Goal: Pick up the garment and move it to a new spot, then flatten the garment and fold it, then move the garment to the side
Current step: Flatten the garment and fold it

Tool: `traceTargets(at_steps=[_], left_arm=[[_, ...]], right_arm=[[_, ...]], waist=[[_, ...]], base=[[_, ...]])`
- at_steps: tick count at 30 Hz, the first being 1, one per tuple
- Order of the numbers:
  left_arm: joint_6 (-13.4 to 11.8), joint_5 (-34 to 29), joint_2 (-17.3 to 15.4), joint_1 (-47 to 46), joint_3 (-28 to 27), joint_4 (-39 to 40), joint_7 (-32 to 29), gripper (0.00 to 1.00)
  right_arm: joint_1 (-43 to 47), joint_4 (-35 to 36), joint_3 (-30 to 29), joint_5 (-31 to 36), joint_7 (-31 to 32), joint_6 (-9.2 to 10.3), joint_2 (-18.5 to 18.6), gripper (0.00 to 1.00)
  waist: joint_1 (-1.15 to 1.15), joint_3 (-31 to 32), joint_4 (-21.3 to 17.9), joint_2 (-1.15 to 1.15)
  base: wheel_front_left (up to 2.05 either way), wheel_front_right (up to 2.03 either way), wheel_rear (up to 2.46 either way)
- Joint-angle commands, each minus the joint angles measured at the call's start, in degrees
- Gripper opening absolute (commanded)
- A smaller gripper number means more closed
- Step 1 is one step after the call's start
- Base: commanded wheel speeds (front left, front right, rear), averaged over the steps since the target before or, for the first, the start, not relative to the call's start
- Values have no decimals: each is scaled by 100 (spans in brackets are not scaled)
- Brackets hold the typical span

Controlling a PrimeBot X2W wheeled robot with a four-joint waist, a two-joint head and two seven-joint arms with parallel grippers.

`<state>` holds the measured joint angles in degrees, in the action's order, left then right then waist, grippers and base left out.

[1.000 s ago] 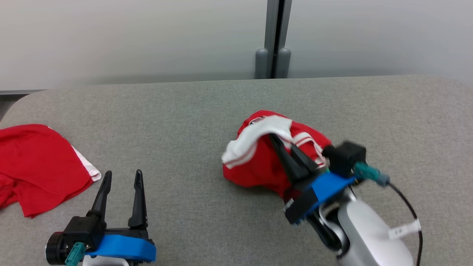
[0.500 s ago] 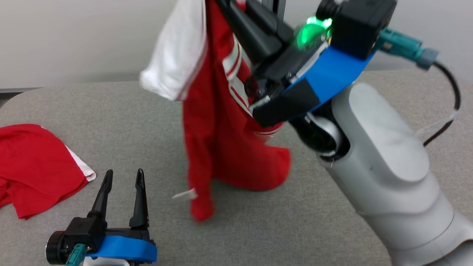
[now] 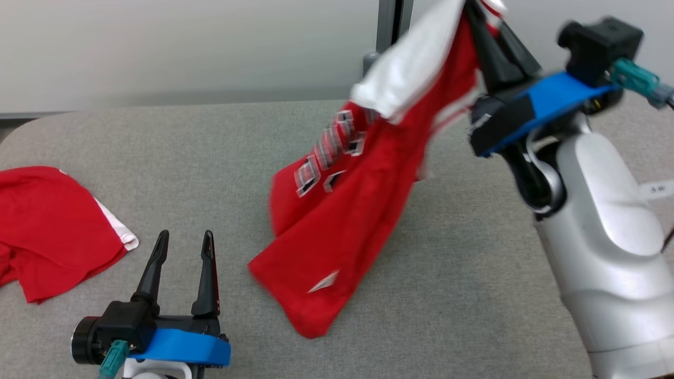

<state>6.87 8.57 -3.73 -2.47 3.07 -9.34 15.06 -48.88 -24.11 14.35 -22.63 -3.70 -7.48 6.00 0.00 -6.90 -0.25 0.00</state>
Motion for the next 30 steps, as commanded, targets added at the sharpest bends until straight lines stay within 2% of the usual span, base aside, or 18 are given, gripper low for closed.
traceTargets(at_steps=[1,9,12,15,19,23,30], left_arm=[[26,-2,-6,-82,27,12,17,100],[35,-33,-86,-301,10,69,17,100],[35,-45,-111,-337,-40,93,17,100],[26,-50,-125,-353,-103,91,17,100],[3,-60,-111,-307,-139,57,17,100],[-27,-57,-100,-180,-178,18,17,100],[-38,-64,-103,-69,-217,-10,17,100]], right_arm=[[143,-148,-159,77,-67,-3,86,0],[372,-1299,-1012,554,-556,-3,481,0],[419,-1572,-1011,640,-569,-3,510,0],[646,-1625,-747,539,-469,-2,573,0],[1206,-1333,-474,187,-410,-3,737,0],[2026,-694,-116,-170,-276,-3,992,0],[3396,674,659,-514,272,-4,1903,0]], waist=[[0,-75,54,0],[0,-477,207,0],[0,-574,169,0],[0,-585,92,0],[0,-464,-62,0],[0,-284,-274,0],[0,-69,-581,0]], base=[[0,0,0],[0,0,0],[0,0,0],[0,0,0],[0,0,0],[0,0,0],[0,0,0]])
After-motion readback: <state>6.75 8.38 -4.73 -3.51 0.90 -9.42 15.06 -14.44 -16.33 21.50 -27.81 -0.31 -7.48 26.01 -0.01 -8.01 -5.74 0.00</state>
